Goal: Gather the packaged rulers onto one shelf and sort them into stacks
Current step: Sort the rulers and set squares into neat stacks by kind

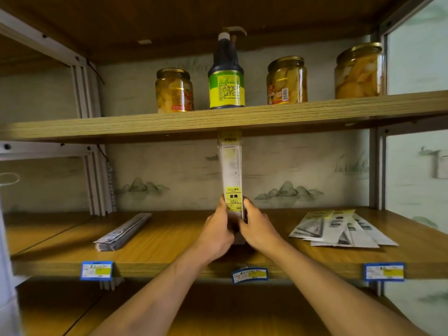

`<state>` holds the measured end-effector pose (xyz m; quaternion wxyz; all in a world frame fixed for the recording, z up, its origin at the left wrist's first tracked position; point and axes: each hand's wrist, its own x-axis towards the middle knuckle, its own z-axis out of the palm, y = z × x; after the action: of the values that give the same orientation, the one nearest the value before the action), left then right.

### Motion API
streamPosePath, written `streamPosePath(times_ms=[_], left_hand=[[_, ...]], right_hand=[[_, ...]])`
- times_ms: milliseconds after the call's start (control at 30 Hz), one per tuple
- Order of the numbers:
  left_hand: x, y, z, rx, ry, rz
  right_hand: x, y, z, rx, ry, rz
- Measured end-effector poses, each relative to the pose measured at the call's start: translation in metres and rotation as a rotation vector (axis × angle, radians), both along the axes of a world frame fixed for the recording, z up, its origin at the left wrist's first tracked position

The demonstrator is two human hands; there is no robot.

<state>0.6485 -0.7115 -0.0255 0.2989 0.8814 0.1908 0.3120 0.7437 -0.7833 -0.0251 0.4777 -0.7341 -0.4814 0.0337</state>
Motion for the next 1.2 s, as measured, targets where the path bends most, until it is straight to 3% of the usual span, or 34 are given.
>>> streamPosePath(times_ms=[400, 467, 567, 667, 733, 867, 1067, 1200], left_hand=[[-0.011, 0.008, 0.000, -0.003, -0.073, -0.090], [-0.018, 0.009, 0.006, -0.093, -0.096, -0.138], [-0.031, 0.017, 0.019, -0.390, -0.260, -0.174], [-0.043, 0.034, 0.034, -0.611, -0.504, -0.110], [-0.050, 0.042, 0.037, -0.650, -0.546, -0.033], [-0.060, 0.063, 0.021, -0.620, -0.465, 0.143], [-0.073, 0.087, 0.002, -0.243, 0.011, 0.336], [-0.062, 0.088, -0.001, -0.150, 0.097, 0.403]], right_hand=[[0.008, 0.004, -0.005, 0.021, -0.017, 0.014], [0.012, 0.001, -0.003, 0.008, -0.069, 0.002], [0.022, -0.007, 0.007, -0.088, -0.186, -0.021], [0.031, -0.016, 0.019, -0.254, -0.401, -0.065], [0.031, -0.023, 0.023, -0.350, -0.517, -0.075], [0.032, -0.026, 0.024, -0.449, -0.620, -0.054], [0.051, -0.013, 0.006, -0.381, -0.322, 0.032], [0.057, -0.013, 0.001, -0.285, -0.264, 0.036]])
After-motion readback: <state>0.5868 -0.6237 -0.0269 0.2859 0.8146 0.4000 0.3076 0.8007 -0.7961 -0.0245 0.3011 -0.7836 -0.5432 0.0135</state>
